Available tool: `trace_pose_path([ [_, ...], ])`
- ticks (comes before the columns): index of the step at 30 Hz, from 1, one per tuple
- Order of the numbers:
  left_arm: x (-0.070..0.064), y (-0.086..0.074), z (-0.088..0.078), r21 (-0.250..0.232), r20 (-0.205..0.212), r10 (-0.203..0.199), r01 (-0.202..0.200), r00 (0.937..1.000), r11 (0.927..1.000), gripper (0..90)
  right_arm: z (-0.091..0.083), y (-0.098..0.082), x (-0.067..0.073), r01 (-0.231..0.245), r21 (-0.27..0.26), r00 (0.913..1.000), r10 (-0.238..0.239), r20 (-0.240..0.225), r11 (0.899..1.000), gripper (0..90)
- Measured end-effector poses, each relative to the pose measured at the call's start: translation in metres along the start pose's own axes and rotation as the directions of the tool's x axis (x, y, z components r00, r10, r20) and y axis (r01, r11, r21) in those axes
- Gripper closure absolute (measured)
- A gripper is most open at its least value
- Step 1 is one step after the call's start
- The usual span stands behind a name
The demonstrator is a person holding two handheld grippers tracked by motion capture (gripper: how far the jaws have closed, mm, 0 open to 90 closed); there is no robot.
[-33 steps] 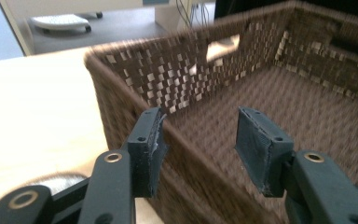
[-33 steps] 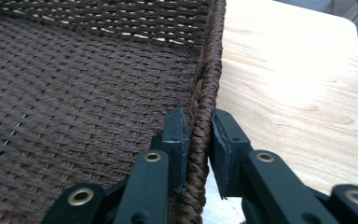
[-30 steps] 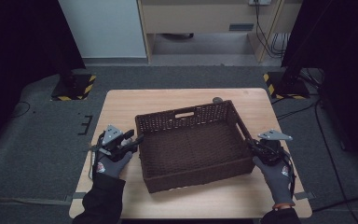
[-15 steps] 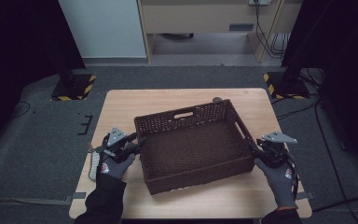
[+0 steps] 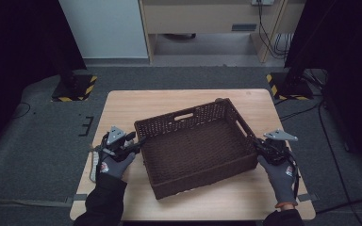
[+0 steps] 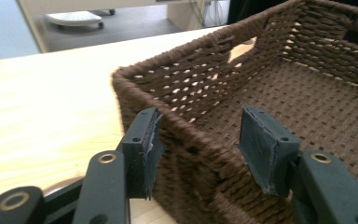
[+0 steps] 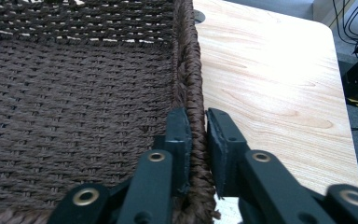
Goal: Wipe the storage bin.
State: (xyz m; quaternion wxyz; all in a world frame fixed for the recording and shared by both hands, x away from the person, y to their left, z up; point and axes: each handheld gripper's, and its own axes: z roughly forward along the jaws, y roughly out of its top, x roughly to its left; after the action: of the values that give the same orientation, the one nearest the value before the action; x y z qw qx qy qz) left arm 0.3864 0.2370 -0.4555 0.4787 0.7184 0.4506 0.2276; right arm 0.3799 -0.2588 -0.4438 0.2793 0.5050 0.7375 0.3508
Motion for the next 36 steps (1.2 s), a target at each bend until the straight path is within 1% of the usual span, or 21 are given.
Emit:
trace_pose_path([
  [2,-0.002,0.001,-0.001,0.007,-0.008,0.01,-0.01,0.9999,0.9999,46.7,-0.003,0.0,0.0,0.009,-0.008,0.9999,-0.009,0.006,1.0,70.8],
  [4,-0.005,0.0,-0.002,0.01,-0.014,0.022,-0.022,0.9997,0.9997,46.8,-0.006,0.0,0.0,0.002,-0.017,0.9999,-0.002,0.015,1.0,64.9],
  [6,-0.008,-0.001,-0.004,0.009,-0.023,0.033,-0.033,0.9992,0.9994,46.9,-0.011,-0.001,-0.001,-0.012,-0.024,0.9999,0.012,0.008,1.0,64.6],
  [9,-0.011,-0.002,-0.006,0.007,-0.03,0.041,-0.04,0.9987,0.9992,48.0,-0.016,-0.002,0.0,-0.015,-0.028,0.9999,0.015,0.004,0.999,68.4],
  [12,-0.011,-0.001,-0.007,0.012,-0.022,0.041,-0.04,0.9989,0.9991,47.9,-0.015,-0.001,0.002,-0.013,-0.017,0.9999,0.013,0.004,1.0,80.3],
  [13,-0.01,0.0,-0.007,0.015,-0.014,0.036,-0.036,0.9992,0.9992,48.1,-0.014,-0.001,0.001,-0.005,-0.014,1.0,0.005,0.007,1.0,80.9],
  [15,-0.007,0.004,-0.008,0.012,-0.008,0.034,-0.034,0.9994,0.9994,47.6,-0.012,0.0,0.0,-0.013,-0.011,0.9999,0.013,0.005,1.0,81.1],
  [16,-0.005,0.006,-0.009,0.001,-0.012,0.028,-0.028,0.9995,0.9996,45.6,-0.011,0.001,-0.001,-0.013,-0.014,0.9999,0.013,0.004,1.0,81.1],
  [18,0.001,0.011,-0.011,-0.021,-0.018,0.019,-0.019,0.9997,0.9996,44.9,-0.008,0.001,-0.003,-0.016,-0.019,0.9999,0.016,0.006,1.0,80.8],
  [20,0.008,0.016,-0.01,-0.034,-0.035,0.018,-0.019,0.9992,0.9992,44.1,-0.005,0.002,-0.004,-0.013,-0.024,0.9998,0.014,0.015,1.0,80.2],
  [21,0.011,0.018,-0.009,-0.045,-0.044,0.012,-0.014,0.999,0.9989,43.8,-0.003,0.003,-0.004,-0.004,-0.029,0.9997,0.005,0.024,1.0,79.7],
  [23,0.017,0.02,-0.002,-0.054,-0.037,-0.012,0.01,0.9992,0.9985,42.8,0.0,0.003,-0.004,-0.004,-0.03,0.9992,0.005,0.041,1.0,78.7],
  [24,0.02,0.021,0.002,-0.056,-0.036,-0.008,0.006,0.9993,0.9984,43.0,0.001,0.003,-0.003,0.005,-0.031,0.9987,-0.003,0.051,0.999,78.3],
  [26,0.025,0.021,0.012,-0.037,-0.04,-0.009,0.007,0.9992,0.9993,42.7,0.002,0.003,-0.002,0.014,-0.033,0.998,-0.012,0.062,0.999,77.8],
  [28,0.03,0.019,0.021,-0.031,-0.049,-0.006,0.005,0.9988,0.9995,43.2,0.002,0.003,-0.002,0.015,-0.031,0.998,-0.013,0.062,0.999,76.6],
  [30,0.033,0.017,0.028,-0.016,-0.047,-0.015,0.014,0.9988,0.9998,44.6,0.001,0.003,-0.002,0.007,-0.036,0.998,-0.005,0.062,0.999,74.6],
  [31,0.035,0.016,0.031,-0.012,-0.035,-0.018,0.018,0.9992,0.9998,45.7,0.0,0.003,-0.003,0.01,-0.041,0.9982,-0.007,0.06,0.999,72.7],
  [32,0.035,0.015,0.032,-0.009,-0.016,-0.029,0.029,0.9995,0.9995,47.5,-0.001,0.003,-0.003,0.003,-0.048,0.9985,0.0,0.055,0.999,70.3],
  [33,0.034,0.015,0.032,-0.008,-0.011,-0.033,0.033,0.9994,0.9994,50.7,-0.003,0.002,-0.004,-0.004,-0.055,0.9988,0.007,0.048,0.998,68.3],
  [34,0.033,0.015,0.031,-0.006,-0.019,-0.021,0.021,0.9996,0.9998,50.7,-0.005,0.002,-0.005,-0.004,-0.06,0.9991,0.007,0.042,0.998,65.8],
  [36,0.03,0.015,0.028,0.007,-0.022,-0.014,0.014,0.9997,0.9999,50.7,-0.009,0.003,-0.006,-0.014,-0.074,0.999,0.017,0.042,0.997,61.1],
])
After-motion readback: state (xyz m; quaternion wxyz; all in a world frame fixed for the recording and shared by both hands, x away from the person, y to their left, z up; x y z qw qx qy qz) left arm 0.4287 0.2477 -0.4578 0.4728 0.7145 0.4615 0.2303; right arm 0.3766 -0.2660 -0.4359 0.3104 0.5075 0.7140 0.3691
